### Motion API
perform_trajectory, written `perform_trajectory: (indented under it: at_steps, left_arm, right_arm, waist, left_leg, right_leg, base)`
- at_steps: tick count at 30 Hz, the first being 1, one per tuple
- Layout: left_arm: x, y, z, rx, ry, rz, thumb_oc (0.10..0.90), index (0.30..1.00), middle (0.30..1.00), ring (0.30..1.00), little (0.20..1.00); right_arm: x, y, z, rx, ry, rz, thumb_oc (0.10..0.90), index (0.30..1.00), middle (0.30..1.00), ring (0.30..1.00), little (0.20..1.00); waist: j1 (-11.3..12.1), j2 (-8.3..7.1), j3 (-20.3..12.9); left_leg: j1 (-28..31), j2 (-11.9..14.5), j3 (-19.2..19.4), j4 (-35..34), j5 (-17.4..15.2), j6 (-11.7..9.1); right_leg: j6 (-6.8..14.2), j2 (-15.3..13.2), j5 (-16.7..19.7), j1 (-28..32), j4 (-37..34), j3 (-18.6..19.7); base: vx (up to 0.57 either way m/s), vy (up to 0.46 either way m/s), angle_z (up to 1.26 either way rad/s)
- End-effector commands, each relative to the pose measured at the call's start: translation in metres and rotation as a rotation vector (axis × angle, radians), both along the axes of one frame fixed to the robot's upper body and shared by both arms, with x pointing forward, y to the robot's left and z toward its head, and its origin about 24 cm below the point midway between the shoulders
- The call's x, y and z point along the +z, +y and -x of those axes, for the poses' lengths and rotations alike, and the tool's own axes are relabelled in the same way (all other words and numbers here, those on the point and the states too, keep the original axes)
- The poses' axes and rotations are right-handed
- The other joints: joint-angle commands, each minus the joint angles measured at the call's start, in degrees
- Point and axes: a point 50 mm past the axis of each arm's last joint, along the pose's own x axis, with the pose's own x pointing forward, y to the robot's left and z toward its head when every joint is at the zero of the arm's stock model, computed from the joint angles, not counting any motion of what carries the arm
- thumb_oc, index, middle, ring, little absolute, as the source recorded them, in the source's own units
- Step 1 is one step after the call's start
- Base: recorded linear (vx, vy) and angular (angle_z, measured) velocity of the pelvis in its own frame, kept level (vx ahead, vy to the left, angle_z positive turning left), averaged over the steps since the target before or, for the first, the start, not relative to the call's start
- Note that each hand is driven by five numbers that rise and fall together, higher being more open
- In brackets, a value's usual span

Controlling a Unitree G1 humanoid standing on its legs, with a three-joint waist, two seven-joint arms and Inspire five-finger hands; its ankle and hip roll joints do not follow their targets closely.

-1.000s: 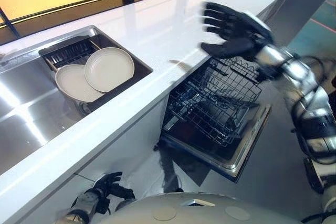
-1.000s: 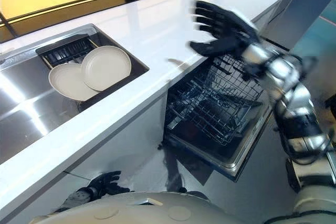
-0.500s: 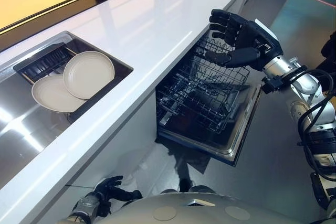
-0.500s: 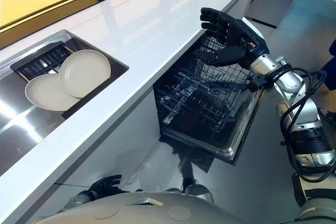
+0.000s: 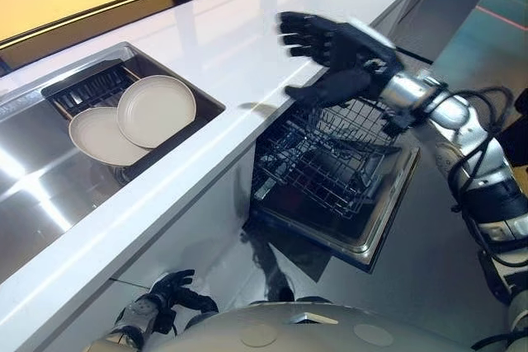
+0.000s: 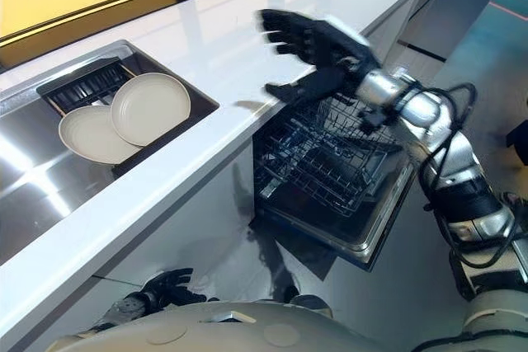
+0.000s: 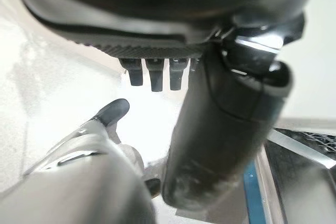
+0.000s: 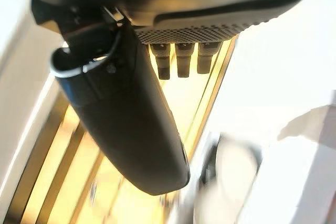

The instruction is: Pick up plates and place into dishwasher.

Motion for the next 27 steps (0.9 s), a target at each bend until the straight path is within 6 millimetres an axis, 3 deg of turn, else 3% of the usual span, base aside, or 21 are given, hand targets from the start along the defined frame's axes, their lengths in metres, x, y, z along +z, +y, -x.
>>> perform_trajectory:
  at_steps: [1,9,25,27]
  left_arm:
    - [0.004,0.013,0.000,-0.042,-0.017,-0.046,0.800,0.900,0.900,0.900,0.900]
    - [0.007,0.012,-0.012,-0.004,-0.052,-0.029,0.800,0.900,0.900,0.900,0.900]
    - [0.004,0.011,-0.004,0.014,-0.037,-0.044,0.800,0.900,0.900,0.900,0.900]
    - [0.005,0.007,-0.013,0.013,-0.063,-0.037,0.800,0.900,0.900,0.900,0.900]
  right_arm:
    - [0.026,-0.043,0.011,-0.167,-0.214,-0.131,0.800,0.900,0.900,0.900,0.900]
    - [0.037,-0.017,0.012,-0.010,-0.237,-0.102,0.800,0.900,0.900,0.900,0.900]
    - [0.048,-0.008,0.002,-0.005,-0.273,-0.072,0.800,0.900,0.900,0.900,0.900]
    - [0.054,0.008,-0.004,0.066,-0.307,-0.030,0.800,0.900,0.900,0.900,0.900]
  waist:
    - [-1.77,3.35,-1.45]
    - [-2.88,3.62,-1.75]
    - [-0.77,3.38,-1.84]
    - [0.42,3.12,-1.43]
  left_leg:
    - [1.09,-2.18,4.14,1.86,-6.51,2.48]
    - [1.46,-2.71,4.74,2.62,-7.49,2.94]
    - [1.15,-2.74,3.43,2.22,-6.94,2.44]
    - [0.96,-2.60,3.10,2.56,-6.93,2.27]
  right_leg:
    - [2.57,2.89,-4.58,-4.20,7.65,0.99]
    - [2.81,2.61,-4.94,-4.49,8.08,0.49]
    - [2.33,2.81,-5.46,-3.71,7.83,-1.16]
    - [2.30,2.59,-5.54,-3.41,7.87,-1.84]
  base:
    - [-0.03,-0.001,-0.16]
    - [0.00,0.011,-0.25]
    - [0.02,0.007,0.02]
    - [0.02,0.019,0.08]
